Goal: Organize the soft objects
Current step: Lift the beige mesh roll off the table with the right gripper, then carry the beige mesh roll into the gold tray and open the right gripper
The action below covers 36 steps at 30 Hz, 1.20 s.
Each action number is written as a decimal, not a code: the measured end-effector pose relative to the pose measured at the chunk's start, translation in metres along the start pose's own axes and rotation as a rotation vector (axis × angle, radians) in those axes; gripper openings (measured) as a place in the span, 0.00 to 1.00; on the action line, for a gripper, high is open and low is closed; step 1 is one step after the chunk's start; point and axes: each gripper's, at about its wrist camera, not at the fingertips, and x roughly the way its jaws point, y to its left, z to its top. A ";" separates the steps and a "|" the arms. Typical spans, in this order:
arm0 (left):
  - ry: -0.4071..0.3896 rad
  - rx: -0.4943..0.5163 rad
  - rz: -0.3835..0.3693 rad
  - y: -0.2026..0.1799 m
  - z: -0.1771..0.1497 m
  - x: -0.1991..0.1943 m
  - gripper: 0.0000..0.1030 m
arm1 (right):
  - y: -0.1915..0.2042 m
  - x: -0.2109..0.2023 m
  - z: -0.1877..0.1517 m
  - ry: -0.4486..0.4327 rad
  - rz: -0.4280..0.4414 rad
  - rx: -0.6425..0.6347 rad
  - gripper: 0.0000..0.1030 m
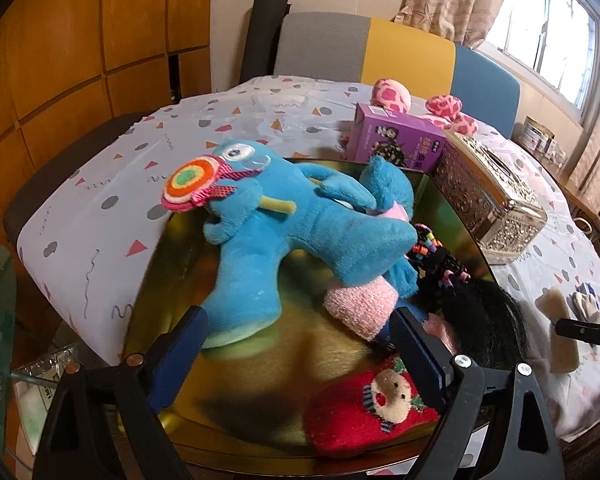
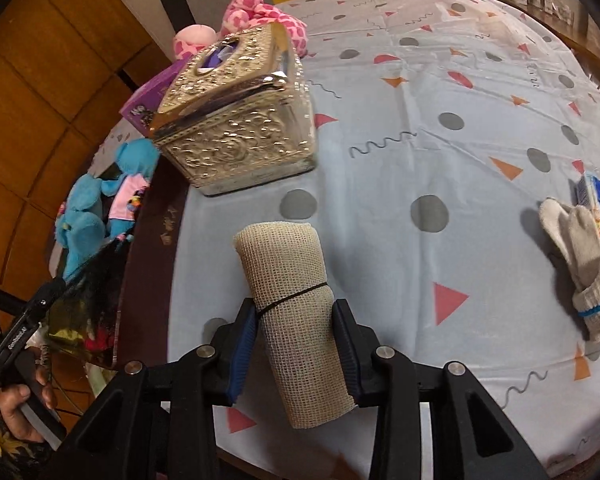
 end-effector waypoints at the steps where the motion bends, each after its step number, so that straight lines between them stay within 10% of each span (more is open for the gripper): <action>1: -0.003 -0.009 0.002 0.003 0.001 -0.001 0.90 | 0.001 -0.002 0.000 -0.008 0.016 0.001 0.36; 18: -0.067 -0.138 0.107 0.061 0.022 -0.020 0.90 | 0.115 -0.029 0.004 -0.097 0.192 -0.293 0.36; 36: -0.102 -0.261 0.176 0.113 0.025 -0.033 0.90 | 0.283 0.099 -0.023 0.230 0.378 -0.588 0.38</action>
